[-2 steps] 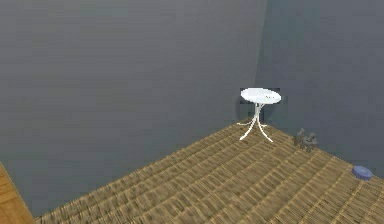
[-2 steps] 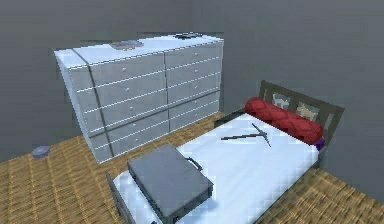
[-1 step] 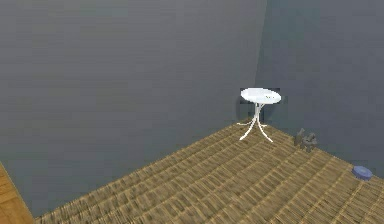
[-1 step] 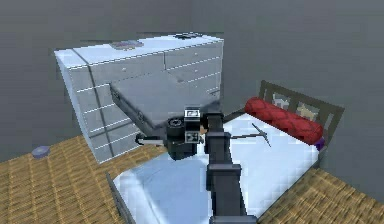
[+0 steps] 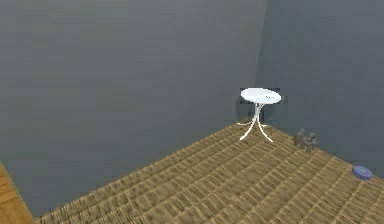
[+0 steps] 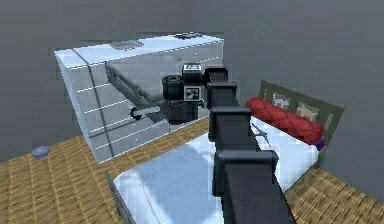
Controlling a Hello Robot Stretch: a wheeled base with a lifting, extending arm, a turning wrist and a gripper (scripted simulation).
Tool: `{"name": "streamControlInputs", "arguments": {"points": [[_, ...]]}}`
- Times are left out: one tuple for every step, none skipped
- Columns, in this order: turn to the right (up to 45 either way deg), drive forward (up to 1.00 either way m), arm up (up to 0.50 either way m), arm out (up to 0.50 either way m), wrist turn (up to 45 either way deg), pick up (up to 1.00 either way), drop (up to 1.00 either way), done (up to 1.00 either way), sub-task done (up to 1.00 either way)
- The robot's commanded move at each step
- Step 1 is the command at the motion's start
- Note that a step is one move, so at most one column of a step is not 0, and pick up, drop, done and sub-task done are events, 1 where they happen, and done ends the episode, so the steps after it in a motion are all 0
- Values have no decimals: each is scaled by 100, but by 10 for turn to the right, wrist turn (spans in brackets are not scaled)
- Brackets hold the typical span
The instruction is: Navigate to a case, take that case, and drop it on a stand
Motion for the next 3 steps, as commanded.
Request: {"name": "streamControlInputs", "arguments": {"points": [[0, 0, 0, 0, -450, 0, 0, 0, 0], [0, 0, 0, 0, -450, 0, 0, 0, 0], [0, 0, 0, 0, -120, 0, 0, 0, 0]]}}
